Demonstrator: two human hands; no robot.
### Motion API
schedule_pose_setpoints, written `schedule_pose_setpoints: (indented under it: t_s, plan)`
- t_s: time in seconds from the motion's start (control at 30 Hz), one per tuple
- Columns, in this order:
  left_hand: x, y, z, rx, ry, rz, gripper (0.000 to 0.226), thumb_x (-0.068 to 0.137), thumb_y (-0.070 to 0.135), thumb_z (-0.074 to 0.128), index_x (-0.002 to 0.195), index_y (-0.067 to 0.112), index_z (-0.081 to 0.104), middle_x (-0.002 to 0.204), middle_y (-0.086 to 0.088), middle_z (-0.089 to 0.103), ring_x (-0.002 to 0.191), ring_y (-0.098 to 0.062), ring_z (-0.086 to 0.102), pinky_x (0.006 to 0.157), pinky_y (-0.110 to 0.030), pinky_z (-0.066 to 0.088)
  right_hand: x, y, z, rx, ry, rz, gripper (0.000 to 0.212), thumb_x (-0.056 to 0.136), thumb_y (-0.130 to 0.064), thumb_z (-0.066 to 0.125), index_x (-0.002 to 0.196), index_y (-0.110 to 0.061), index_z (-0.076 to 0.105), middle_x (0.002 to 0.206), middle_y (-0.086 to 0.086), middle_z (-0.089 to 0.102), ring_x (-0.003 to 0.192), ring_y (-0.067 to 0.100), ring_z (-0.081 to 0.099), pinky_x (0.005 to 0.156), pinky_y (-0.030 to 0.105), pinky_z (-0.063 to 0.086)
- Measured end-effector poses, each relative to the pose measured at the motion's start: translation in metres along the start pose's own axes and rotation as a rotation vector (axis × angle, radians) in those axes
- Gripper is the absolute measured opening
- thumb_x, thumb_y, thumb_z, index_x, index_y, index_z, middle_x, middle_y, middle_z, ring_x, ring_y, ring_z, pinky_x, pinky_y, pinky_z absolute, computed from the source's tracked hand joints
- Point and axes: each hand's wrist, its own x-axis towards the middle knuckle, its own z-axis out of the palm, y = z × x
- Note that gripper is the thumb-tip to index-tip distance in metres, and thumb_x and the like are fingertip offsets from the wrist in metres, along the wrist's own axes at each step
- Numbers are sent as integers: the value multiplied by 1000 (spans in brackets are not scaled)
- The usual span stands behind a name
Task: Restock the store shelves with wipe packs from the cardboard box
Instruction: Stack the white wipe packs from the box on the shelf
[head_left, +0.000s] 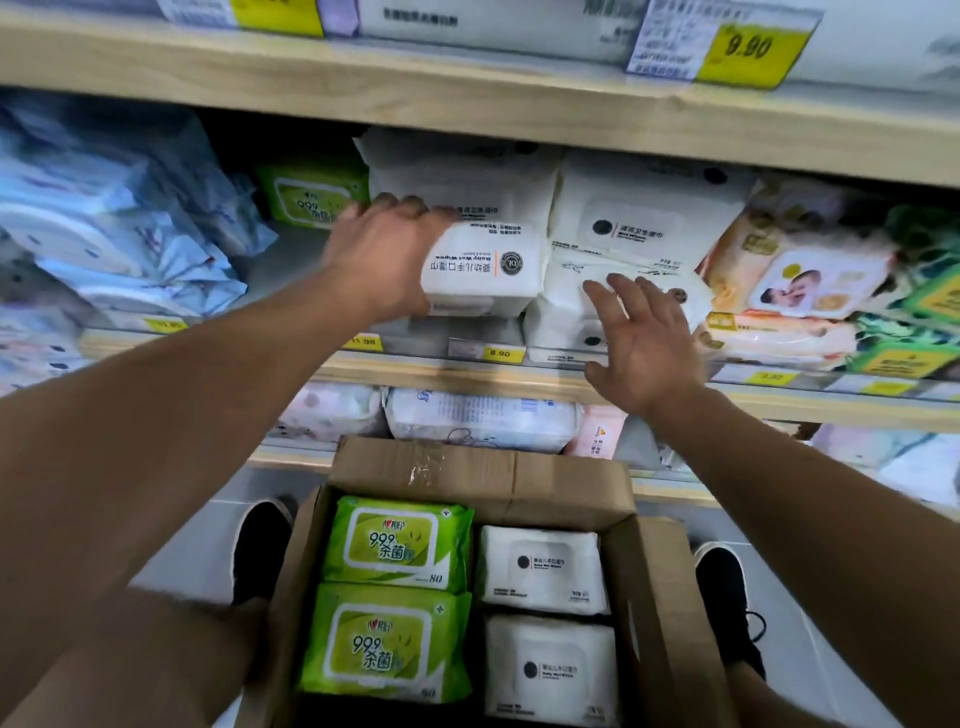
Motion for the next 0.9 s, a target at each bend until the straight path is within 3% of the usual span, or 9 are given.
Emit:
schedule_pose_setpoints:
  t_s: [0.4,0.57,0.7,0.9]
  plan:
    - [27,-3,39,-22,-156,11,104,48,43,85,141,35,37,129,-5,56,110,-31,55,92,-40,47,8,-11,16,112,47,60,86,78,-36,68,149,-22,22,157,6,20,144,33,13,119,44,9]
    - [33,-4,59,-142,-110,-45,106,47,38,87,142,34,39,127,-9,57,112,-28,55,92,-36,48,11,-10,21,108,70,53,87,76,-40,69,149,-21,24,155,7,24,143,34,15,119,46,9]
    - [40,-4,65,-176,-94,9,106,47,34,88,142,29,41,137,-6,53,122,-26,49,100,-34,43,12,-13,25,102,65,74,89,74,-42,68,149,-21,24,155,6,23,144,34,13,118,47,6]
    - [42,0,62,-152,-150,30,101,47,39,85,139,29,44,130,-4,59,113,-27,56,96,-36,46,12,-19,20,122,28,113,90,77,-42,66,150,-22,18,157,6,16,146,32,5,119,46,1]
